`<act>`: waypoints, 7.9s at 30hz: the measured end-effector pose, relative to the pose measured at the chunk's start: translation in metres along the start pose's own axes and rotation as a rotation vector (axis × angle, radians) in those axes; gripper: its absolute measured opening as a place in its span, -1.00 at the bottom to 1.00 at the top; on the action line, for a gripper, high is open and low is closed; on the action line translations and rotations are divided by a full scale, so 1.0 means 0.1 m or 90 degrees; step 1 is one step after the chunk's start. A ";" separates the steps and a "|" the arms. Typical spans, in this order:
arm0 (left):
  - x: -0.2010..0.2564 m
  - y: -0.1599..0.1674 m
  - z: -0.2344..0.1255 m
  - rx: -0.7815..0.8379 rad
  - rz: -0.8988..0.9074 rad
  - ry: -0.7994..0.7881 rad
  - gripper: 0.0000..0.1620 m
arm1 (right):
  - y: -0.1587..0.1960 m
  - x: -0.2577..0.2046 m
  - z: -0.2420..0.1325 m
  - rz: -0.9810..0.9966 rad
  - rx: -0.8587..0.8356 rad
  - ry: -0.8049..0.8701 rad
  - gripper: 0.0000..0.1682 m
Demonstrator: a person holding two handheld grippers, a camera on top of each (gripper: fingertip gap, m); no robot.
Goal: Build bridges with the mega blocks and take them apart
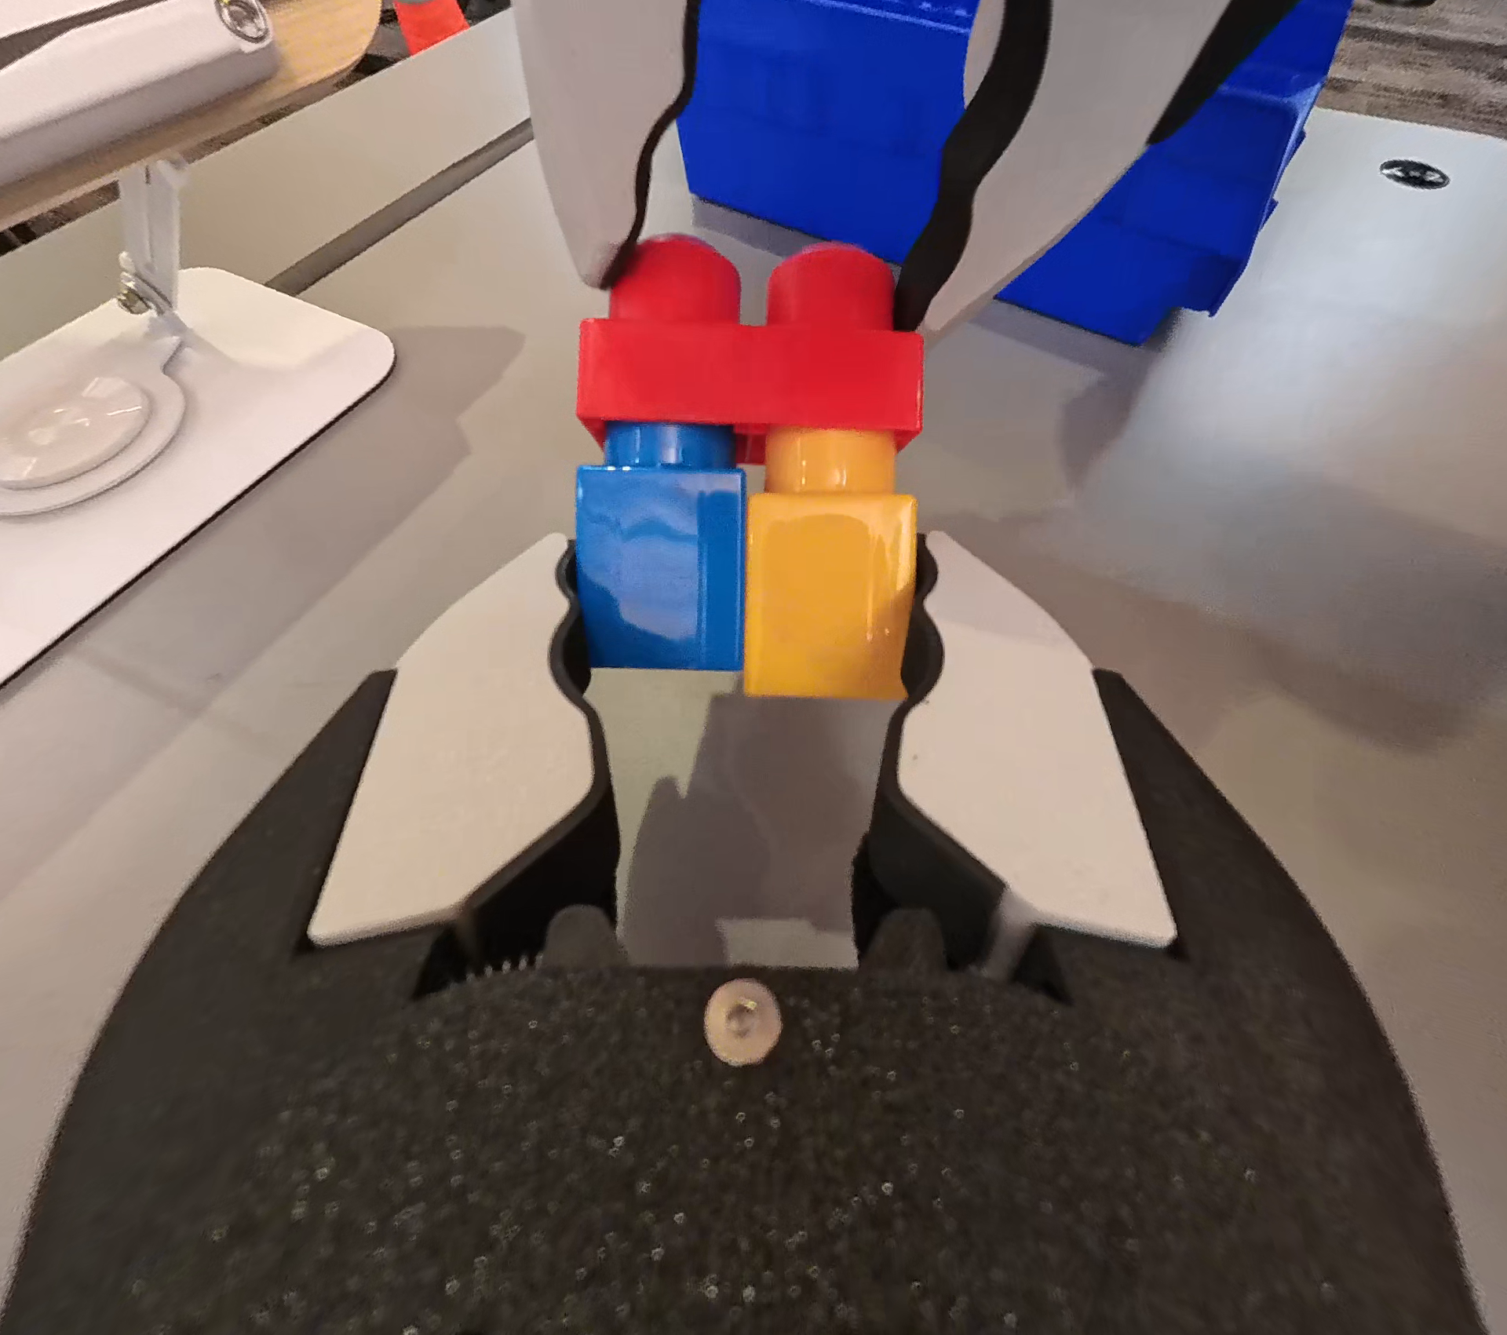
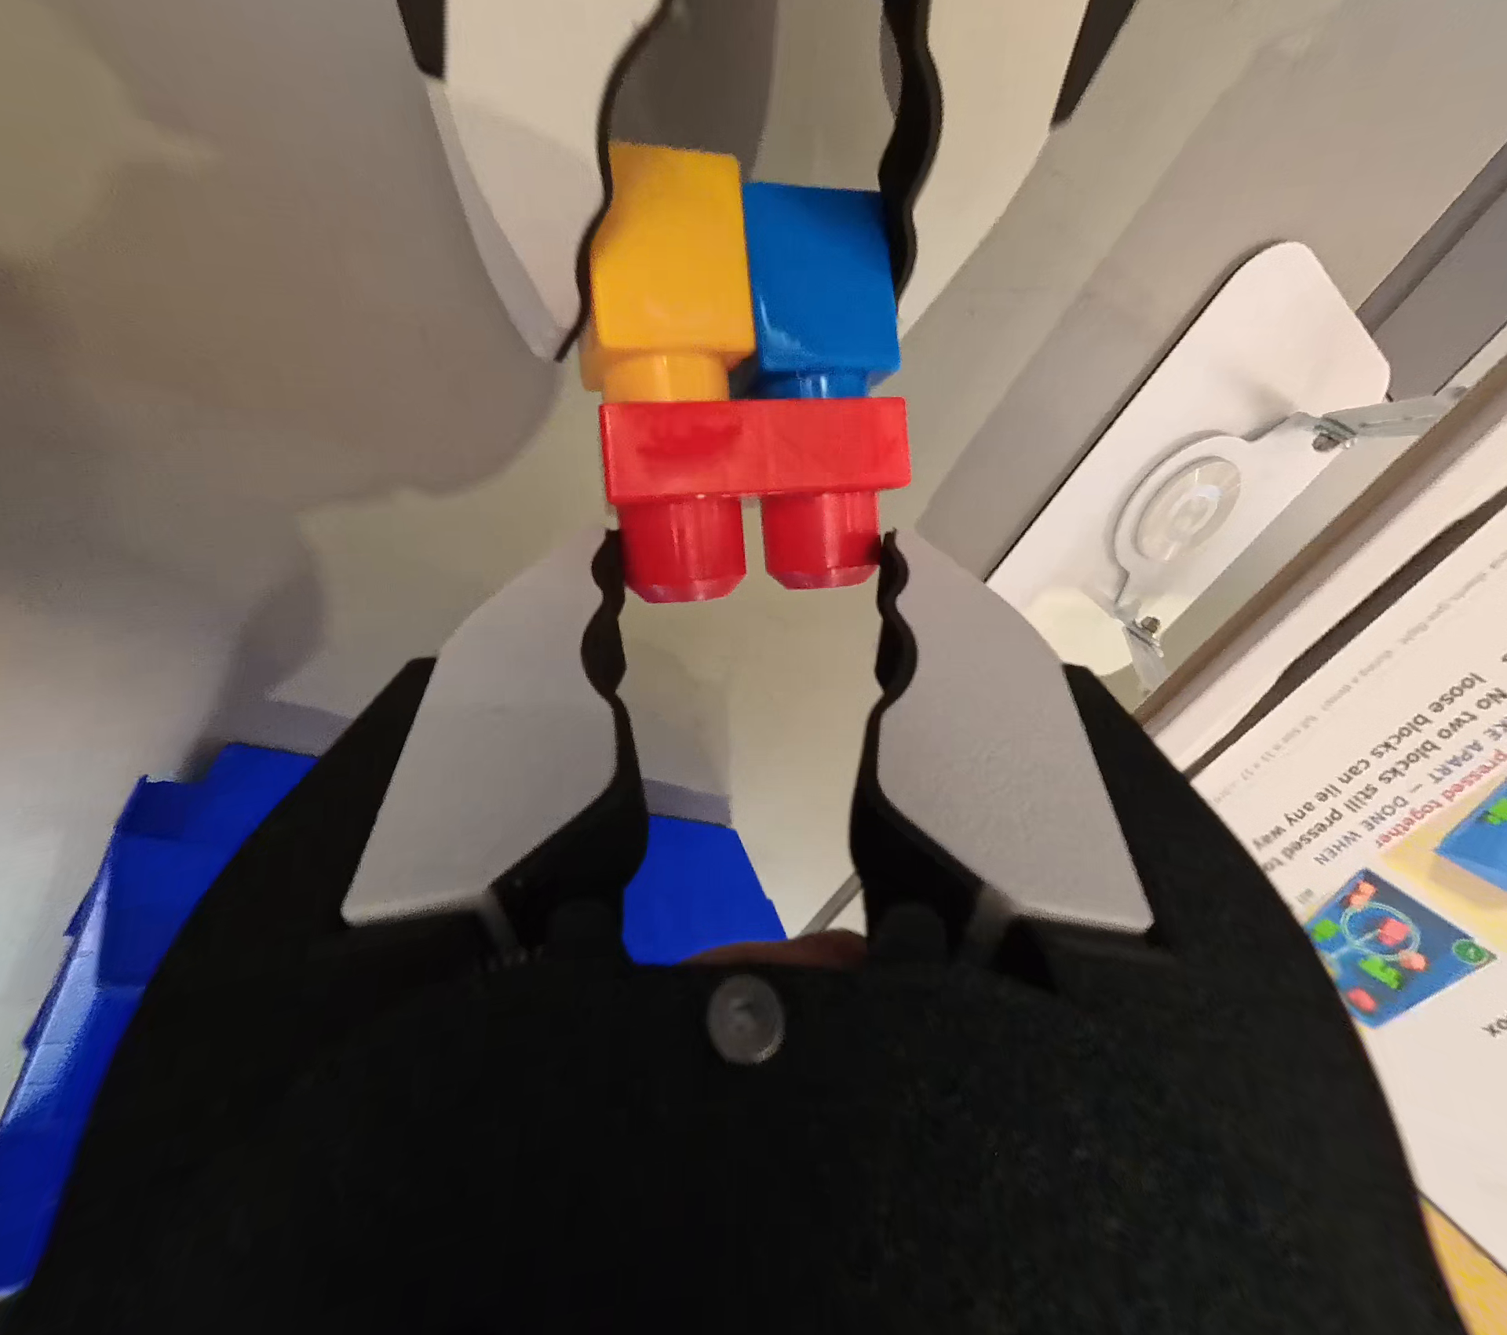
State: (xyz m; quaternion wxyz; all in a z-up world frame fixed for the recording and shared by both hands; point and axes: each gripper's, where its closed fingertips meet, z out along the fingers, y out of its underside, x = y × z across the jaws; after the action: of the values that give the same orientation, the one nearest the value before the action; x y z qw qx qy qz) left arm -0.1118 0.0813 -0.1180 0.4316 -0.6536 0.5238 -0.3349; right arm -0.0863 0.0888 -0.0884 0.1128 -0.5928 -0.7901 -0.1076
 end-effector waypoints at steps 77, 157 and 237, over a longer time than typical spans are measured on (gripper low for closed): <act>0.26 -0.40 -0.34 0.133 0.146 0.054 -0.08 | -0.68 0.16 -0.57 0.809 1.316 -0.762 0.20; 0.36 -0.20 -0.28 0.104 0.225 -0.013 -0.08 | -0.87 -0.18 -0.42 0.769 1.136 -0.713 0.22; -0.30 0.35 -0.11 -0.040 -0.079 -0.095 -0.12 | 2.96 -0.51 0.70 0.320 0.114 0.014 -0.54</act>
State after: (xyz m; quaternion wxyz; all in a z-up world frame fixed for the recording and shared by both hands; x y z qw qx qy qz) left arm -0.1423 0.1052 -0.1447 0.4269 -0.7211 0.4591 -0.2950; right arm 0.2081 0.1448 -0.1603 0.1962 -0.7568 -0.6234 -0.0124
